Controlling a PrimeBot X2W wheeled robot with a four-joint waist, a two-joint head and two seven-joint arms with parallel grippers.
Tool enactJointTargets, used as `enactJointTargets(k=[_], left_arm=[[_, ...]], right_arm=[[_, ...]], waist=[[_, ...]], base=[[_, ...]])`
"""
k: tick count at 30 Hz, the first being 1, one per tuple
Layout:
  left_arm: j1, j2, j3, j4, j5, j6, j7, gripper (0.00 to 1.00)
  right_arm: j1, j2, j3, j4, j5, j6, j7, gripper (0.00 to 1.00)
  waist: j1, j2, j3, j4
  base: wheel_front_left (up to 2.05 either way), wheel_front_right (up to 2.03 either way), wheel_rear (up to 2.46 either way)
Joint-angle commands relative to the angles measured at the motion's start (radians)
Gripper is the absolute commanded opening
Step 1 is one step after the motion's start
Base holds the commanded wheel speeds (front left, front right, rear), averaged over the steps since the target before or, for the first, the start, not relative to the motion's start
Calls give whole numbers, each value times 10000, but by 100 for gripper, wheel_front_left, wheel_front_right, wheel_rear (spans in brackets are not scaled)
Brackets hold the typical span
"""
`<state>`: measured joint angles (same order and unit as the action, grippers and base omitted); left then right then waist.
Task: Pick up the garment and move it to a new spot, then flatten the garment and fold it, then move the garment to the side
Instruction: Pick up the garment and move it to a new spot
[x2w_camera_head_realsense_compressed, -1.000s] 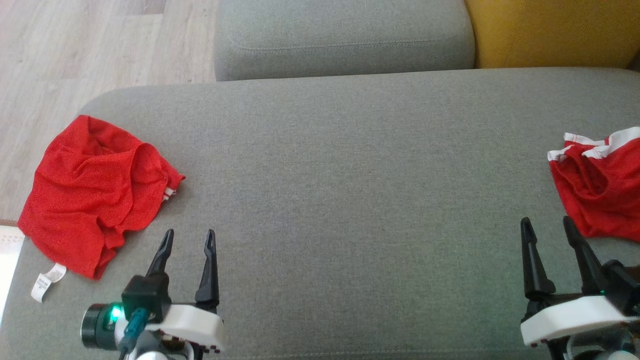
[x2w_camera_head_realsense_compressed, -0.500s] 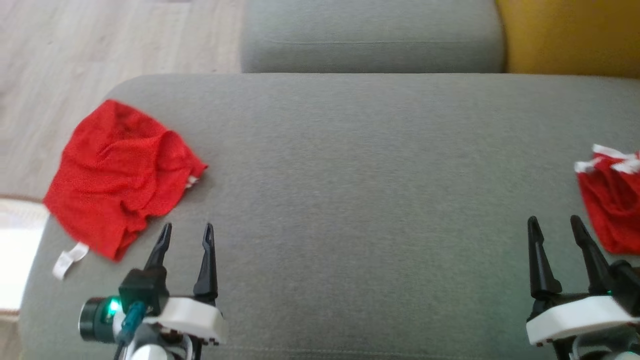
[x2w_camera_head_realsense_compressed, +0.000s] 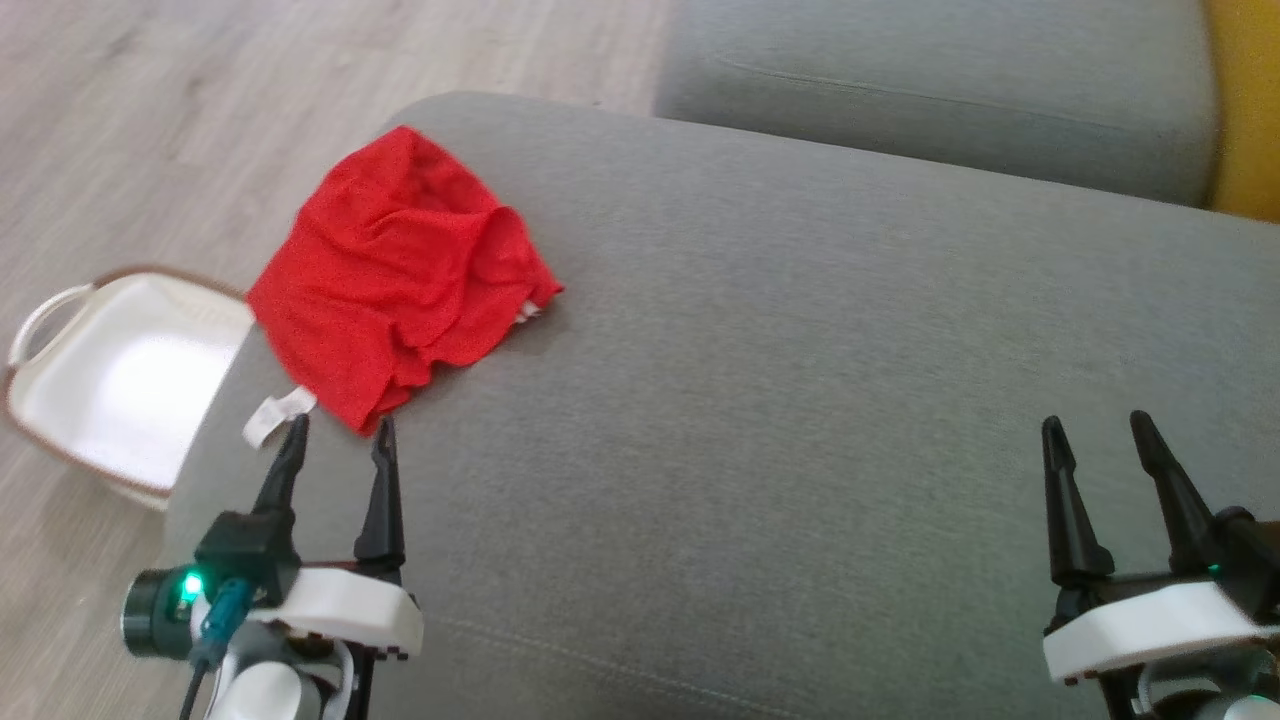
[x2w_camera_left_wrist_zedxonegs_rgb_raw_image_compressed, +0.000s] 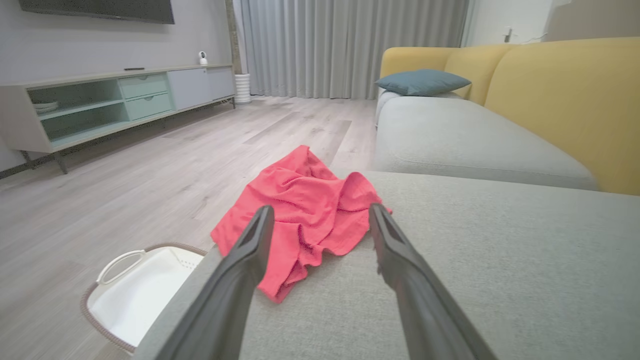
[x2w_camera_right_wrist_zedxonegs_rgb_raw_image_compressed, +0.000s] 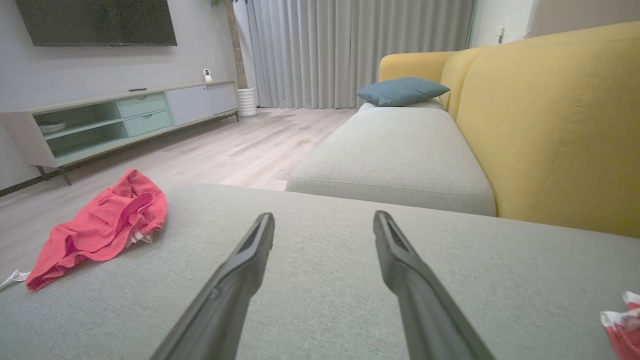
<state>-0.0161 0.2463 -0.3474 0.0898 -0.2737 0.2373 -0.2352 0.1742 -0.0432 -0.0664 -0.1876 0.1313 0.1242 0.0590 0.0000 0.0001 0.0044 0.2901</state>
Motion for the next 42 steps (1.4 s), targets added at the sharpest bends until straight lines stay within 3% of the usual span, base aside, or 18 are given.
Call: enactJointTargets(k=[1, 14, 23, 31, 37, 42], left_arm=[[-648, 224, 451, -309, -48, -4, -110, 100], [-459, 408, 840, -423, -294, 24, -202, 100], [-1642, -109, 884, 82, -455, -117, -245, 100], [-3689, -625, 914, 2449, -915, -787, -256, 100], [-5687, -877, 977, 5684, -1385, -1527, -39, 100], [-6732, -847, 980, 7724, -1578, -1856, 418, 100]], right_arm=[[-433, -89, 278, -454, -68, 65, 36, 100], [-633, -120, 411, -703, -104, 65, 263, 100], [-1291, -585, 485, -1276, -10, 65, 644, 100], [-1856, -1195, 473, -1769, 95, 65, 1055, 100], [-2182, -1554, 313, -2081, 239, 65, 1242, 100], [-2252, -1541, 238, -2095, 318, 65, 1286, 100]], waist=[[0, -1, 39, 390], [0, -1, 234, 647], [0, -1, 1861, 421], [0, -1, 3437, 122], [0, -1, 4291, -31], [0, -1, 4455, -44]], base=[[0, 0, 0], [0, 0, 0], [0, 0, 0], [0, 0, 0], [0, 0, 0], [0, 0, 0]])
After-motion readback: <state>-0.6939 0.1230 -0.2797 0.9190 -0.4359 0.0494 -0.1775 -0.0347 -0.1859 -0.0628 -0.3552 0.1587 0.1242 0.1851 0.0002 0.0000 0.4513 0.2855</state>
